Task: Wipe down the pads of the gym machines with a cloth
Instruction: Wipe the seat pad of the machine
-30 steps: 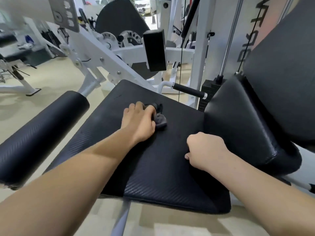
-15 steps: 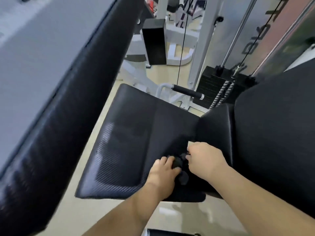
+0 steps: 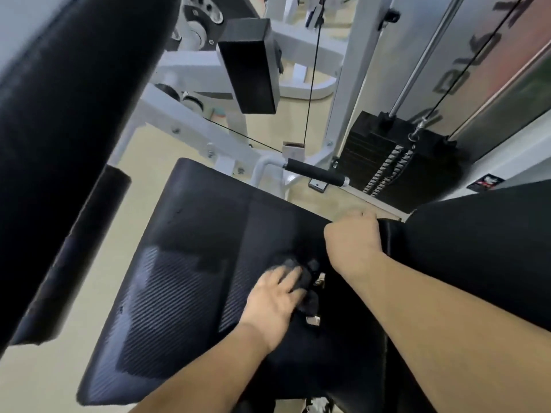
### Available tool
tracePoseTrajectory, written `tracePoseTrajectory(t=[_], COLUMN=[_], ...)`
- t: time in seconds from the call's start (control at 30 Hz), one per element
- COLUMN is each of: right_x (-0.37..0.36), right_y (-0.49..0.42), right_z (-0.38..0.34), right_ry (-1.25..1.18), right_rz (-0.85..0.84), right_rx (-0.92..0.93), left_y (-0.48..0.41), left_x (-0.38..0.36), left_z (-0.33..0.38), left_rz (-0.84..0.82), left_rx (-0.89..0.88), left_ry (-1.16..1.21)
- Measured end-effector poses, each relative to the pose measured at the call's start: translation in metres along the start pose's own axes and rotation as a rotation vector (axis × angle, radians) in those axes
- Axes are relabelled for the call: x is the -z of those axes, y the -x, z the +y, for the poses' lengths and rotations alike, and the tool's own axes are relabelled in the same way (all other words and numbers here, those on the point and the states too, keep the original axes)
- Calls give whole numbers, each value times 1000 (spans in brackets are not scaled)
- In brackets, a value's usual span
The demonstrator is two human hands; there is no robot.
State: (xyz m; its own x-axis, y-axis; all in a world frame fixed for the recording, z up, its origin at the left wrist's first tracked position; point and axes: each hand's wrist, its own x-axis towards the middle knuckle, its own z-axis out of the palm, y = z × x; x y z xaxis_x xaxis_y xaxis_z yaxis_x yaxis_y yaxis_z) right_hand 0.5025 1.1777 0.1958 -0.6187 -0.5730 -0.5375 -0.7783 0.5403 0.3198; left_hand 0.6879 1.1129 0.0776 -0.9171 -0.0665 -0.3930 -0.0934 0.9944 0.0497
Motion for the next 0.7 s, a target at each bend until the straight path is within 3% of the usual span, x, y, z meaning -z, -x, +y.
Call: tracePoseTrajectory(t=[0.07, 0.2, 0.33, 0.47, 0.53, 0.63, 0.7], right_x=[-4, -8, -10, -12, -12, -11, -13], right_y=[-11, -19, -20, -21, -20, -21, -21], right_z=[10, 20, 19, 20, 20, 21, 19], right_ry=[-51, -112, -108, -131, -155, -161, -155], right_rz=[8, 92, 103, 84, 106, 118, 99], right_rx=[1, -31, -18, 2, 0, 3, 3], left_y=[-13, -46, -72, -121, -137, -123, -93], left_x=[-7, -1, 20, 75, 87, 73, 49], left_z=[8, 29, 6, -76, -96, -60, -19], left_rz=[13, 0, 100, 246, 238, 231, 199], left_rx=[-106, 35, 31, 402, 493, 532, 433], left_ry=[89, 33, -57, -49, -7, 80, 145])
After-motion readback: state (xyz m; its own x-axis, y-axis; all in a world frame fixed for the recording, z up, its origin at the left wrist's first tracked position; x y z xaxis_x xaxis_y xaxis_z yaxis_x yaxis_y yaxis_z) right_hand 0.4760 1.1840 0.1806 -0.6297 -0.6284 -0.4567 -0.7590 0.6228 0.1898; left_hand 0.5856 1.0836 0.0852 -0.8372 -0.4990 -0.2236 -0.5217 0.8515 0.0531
